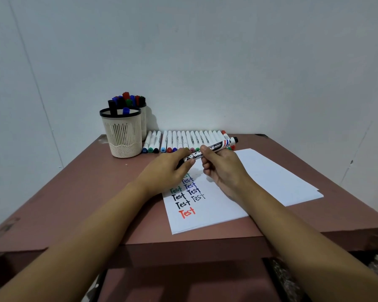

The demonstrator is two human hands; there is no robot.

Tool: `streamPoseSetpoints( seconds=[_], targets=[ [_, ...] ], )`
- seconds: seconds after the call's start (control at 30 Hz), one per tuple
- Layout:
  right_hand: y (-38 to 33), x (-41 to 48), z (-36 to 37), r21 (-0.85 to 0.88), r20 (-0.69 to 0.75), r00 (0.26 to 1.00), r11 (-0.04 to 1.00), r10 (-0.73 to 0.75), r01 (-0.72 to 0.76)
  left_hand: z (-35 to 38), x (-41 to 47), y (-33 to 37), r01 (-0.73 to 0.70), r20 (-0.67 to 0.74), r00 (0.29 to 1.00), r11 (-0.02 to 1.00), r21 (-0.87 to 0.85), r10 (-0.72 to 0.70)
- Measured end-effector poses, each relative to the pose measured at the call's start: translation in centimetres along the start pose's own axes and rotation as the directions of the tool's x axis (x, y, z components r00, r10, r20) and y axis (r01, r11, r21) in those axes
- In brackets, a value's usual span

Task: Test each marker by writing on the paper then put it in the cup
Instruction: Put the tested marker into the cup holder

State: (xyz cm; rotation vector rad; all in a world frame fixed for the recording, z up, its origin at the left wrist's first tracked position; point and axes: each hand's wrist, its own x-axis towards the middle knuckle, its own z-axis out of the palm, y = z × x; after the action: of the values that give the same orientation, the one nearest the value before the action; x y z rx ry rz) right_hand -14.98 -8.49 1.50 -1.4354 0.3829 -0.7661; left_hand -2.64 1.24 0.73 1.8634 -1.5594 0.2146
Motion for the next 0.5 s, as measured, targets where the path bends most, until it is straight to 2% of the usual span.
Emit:
streamPoseSetpoints(
  seconds=[0.23, 0.5],
  targets=[
    [0.08, 0.01, -0.01, 0.029, 0.032, 0.999, 1.0, -0.011, 0.01, -0.1, -0.11, 0.31, 0.031, -0.042, 0.999, 0.996, -0.082, -0.035],
    [0.03, 0.0, -0.13, 0.034, 0.061, 0.997, 0.998, -0.049, 0.047, -0.36, -0.13, 0.4, 0.084, -0.006, 0.996, 0.975, -0.205, -0.087]
  ],
)
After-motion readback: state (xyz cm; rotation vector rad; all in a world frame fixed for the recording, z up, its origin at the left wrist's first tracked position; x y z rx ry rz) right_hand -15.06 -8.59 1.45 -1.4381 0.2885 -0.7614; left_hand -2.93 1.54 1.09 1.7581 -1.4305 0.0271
